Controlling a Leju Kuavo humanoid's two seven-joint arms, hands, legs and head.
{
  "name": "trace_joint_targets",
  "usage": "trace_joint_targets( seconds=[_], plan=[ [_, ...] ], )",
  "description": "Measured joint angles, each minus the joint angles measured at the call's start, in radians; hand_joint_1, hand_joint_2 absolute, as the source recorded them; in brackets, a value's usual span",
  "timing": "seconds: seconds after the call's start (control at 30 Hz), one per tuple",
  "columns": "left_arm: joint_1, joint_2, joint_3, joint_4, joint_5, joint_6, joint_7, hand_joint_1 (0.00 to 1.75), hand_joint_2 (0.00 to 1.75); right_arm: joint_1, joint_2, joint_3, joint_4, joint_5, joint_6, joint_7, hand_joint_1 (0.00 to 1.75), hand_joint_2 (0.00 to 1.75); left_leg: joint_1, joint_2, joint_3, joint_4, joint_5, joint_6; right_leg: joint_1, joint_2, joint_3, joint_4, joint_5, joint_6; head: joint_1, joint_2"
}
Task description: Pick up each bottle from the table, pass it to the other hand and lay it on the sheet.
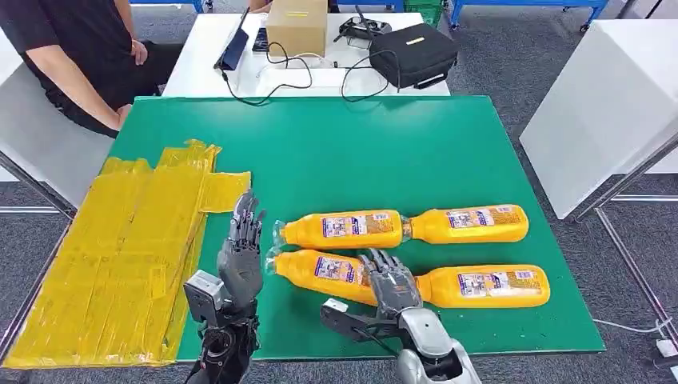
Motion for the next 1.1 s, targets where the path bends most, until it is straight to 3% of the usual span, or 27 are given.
trace_joint_targets(
  seconds=[0.4,0.83,1.1],
  plan=[
    [-0.019,-0.002,-0.004,0.007,0.003,0.006,0.000,0.00,0.00,-0.048,-0.029,-0.082,0.080,-0.072,0.024,-0.082,1.75,1.75,0.001,0.003,0.011,-0.001,-0.004,-0.002,0.000,0.003,0.001,-0.001,-0.002,-0.001,0.000,0.000],
    [-0.020,-0.003,-0.004,-0.005,0.003,0.013,0.002,0.00,0.00,-0.143,-0.011,-0.110,0.229,-0.092,-0.002,-0.124,1.75,1.75,0.001,0.007,0.028,-0.001,-0.011,0.001,0.000,0.008,0.014,-0.001,-0.006,-0.001,0.000,0.000],
    [-0.032,-0.003,0.000,-0.005,0.008,0.018,0.001,0.00,0.00,-0.240,-0.018,-0.115,0.398,-0.122,-0.090,-0.190,1.75,1.75,0.001,0.008,0.032,-0.001,-0.012,0.001,0.000,0.009,0.017,-0.001,-0.006,0.000,0.000,0.000]
  ],
)
